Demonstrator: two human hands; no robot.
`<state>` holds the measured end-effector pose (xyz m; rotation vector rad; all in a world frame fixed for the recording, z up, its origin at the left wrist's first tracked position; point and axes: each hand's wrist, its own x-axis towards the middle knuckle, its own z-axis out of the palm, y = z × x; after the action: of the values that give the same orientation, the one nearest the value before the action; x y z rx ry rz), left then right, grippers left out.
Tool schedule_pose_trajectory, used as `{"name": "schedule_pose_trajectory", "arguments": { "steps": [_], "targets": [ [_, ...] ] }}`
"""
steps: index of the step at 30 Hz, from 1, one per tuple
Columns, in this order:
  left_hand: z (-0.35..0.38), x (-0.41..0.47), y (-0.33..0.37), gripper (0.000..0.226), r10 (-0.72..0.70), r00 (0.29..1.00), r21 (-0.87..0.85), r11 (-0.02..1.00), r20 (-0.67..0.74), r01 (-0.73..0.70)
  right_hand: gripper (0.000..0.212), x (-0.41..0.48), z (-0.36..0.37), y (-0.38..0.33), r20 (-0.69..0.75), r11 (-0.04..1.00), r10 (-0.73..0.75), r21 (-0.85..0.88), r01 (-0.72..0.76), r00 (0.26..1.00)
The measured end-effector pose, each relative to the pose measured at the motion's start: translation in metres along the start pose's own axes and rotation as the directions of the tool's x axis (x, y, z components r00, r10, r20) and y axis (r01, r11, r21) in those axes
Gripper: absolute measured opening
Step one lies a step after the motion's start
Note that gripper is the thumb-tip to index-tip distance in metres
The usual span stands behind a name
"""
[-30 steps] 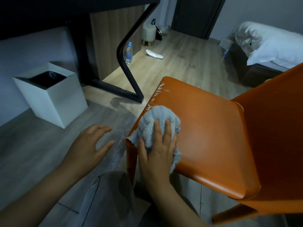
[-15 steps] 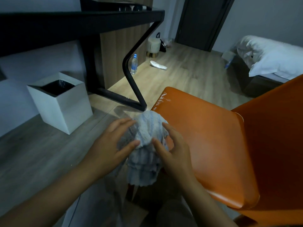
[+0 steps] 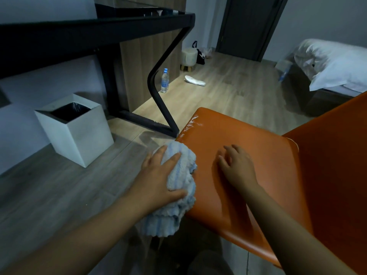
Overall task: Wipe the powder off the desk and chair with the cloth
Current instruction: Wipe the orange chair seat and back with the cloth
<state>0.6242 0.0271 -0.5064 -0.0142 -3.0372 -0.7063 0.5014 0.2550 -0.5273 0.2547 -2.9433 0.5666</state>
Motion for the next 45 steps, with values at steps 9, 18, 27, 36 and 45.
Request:
{"name": "schedule_pose_trajectory", "arguments": {
  "steps": [9,18,27,36,45],
  "targets": [
    [-0.018,0.016,-0.005,0.074,0.018,0.985,-0.089,0.995,-0.171,-0.034,0.057,0.021,0.020,0.020,0.039,0.998,-0.013,-0.063,0.016,0.999],
    [-0.069,0.112,0.033,0.070,0.114,0.967,-0.071,0.989,-0.228,-0.133,0.054,0.024,0.027,0.025,-0.015,1.000,-0.012,-0.024,0.012,1.000],
    [-0.063,0.244,0.060,0.070,0.090,0.983,-0.015,0.996,-0.162,-0.094,0.041,0.050,0.009,0.030,-0.121,0.996,0.055,0.073,-0.046,0.991],
    [-0.033,0.310,0.059,0.071,0.073,0.995,0.063,0.996,-0.068,-0.069,0.056,0.129,0.002,0.067,0.026,0.996,0.076,-0.053,-0.074,0.997],
    [0.019,0.362,0.046,0.081,-0.084,0.995,0.119,0.990,0.054,0.078,0.061,0.134,0.027,0.079,-0.026,0.996,0.073,-0.043,-0.074,0.997]
  ]
}}
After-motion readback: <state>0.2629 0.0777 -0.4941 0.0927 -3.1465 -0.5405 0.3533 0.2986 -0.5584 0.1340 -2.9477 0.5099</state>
